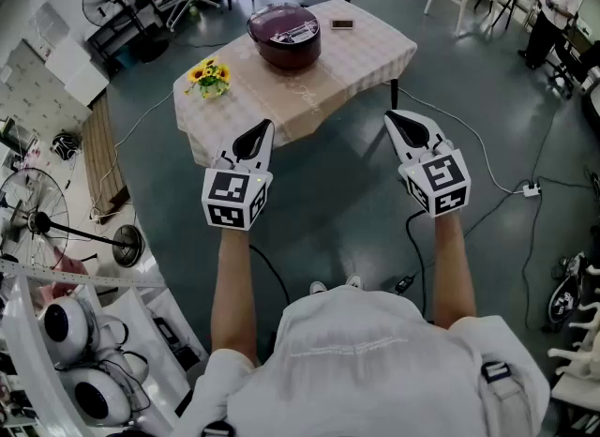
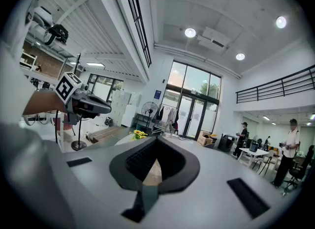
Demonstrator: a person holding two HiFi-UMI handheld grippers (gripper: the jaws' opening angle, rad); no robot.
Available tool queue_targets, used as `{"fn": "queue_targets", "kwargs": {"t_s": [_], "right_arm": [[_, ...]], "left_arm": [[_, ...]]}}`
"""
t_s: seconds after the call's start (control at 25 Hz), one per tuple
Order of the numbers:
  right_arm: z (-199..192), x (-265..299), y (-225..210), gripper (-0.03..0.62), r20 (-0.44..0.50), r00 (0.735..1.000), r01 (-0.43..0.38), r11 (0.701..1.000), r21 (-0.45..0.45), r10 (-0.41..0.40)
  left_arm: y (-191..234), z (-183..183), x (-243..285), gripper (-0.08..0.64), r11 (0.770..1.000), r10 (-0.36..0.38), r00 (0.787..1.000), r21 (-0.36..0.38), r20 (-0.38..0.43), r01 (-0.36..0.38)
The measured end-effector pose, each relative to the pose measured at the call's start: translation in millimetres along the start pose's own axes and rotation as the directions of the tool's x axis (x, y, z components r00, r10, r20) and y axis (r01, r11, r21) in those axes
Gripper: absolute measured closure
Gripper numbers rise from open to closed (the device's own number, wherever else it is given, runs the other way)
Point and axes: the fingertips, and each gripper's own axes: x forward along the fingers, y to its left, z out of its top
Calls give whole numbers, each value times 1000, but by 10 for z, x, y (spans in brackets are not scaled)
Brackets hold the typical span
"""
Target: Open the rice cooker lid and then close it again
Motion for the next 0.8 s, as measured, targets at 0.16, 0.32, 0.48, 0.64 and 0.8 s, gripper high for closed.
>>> {"fn": "queue_targets", "kwargs": {"t_s": [0.16,0.32,0.48,0.64,0.8], "right_arm": [[0,55,-52,568,5,1000,0,1000,2,0],[10,101,-55,568,17,1000,-11,1000,-9,11],[26,155,-35,568,40,998,-45,999,21,45],[-30,198,-56,568,25,996,-84,995,48,83],[-64,259,-81,568,26,994,-105,992,65,104]], "left_arm": [[-5,5,66,545,1000,-5,1000,3,-1,5],[0,-12,118,545,1000,-11,1000,4,-5,11],[31,-25,158,545,1000,-10,1000,4,-9,10],[18,-52,198,545,1000,-6,1000,0,-23,6],[13,-96,229,545,1000,2,999,-6,-36,-3]]}}
